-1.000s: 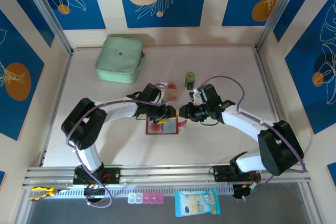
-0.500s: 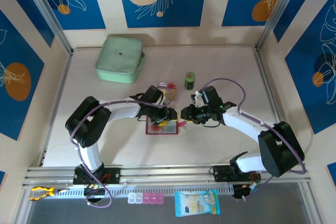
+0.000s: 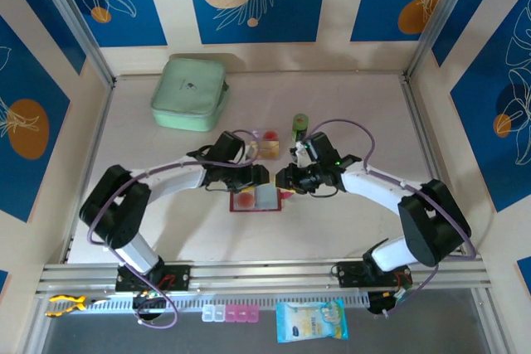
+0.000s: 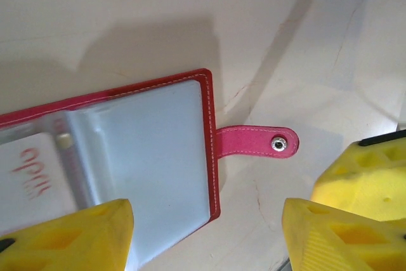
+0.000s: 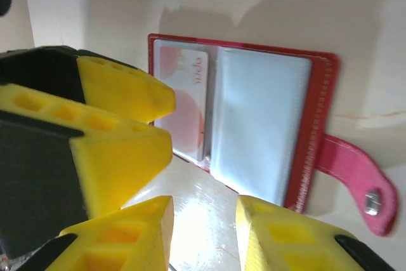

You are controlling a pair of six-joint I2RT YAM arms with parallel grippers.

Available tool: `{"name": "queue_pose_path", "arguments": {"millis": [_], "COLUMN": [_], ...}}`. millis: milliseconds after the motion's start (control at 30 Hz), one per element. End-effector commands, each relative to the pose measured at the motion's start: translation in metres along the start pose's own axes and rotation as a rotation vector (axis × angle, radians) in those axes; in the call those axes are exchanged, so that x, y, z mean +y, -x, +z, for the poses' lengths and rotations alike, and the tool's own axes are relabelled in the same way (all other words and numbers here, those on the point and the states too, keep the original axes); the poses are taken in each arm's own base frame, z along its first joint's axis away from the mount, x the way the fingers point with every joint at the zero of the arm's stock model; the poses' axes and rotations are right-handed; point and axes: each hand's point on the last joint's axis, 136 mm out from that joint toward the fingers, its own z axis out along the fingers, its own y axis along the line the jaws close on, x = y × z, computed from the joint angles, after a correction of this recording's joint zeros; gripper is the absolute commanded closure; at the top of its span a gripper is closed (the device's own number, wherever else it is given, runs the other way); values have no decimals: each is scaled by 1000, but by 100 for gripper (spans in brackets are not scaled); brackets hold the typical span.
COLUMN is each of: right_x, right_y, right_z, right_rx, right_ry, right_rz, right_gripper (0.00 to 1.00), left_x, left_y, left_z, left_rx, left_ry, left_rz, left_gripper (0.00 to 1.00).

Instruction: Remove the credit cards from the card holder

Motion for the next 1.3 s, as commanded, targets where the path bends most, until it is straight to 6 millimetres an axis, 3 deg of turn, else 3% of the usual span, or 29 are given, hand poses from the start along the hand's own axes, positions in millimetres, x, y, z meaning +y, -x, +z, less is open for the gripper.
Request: {"name": "queue_pose_path", "arguments": {"millis": [0, 233, 667, 967, 1267], "right_x": [13, 25, 29, 19, 15], "right_y": [1, -3, -6, -4, -7], "right_z": [9, 36, 75, 87, 96], "right_rx": [25, 78, 152, 166, 186], "right_ry": [0, -22, -55, -103, -102], "right_rz": [-14, -28, -8, 0, 12], "right_gripper": [68, 70, 75, 76, 76], "left_x": [23, 55, 81, 96, 100], "left_y": [-3, -6, -19, -28, -32], "left_z": [-12, -26, -13, -10, -12], "left_rx": [-19, -35, 16, 50, 59], "left_ry": [38, 46, 54, 98, 103], "left_rz": [-12, -72, -112, -138, -146], "left_gripper": [38, 45, 77, 83, 85]}}
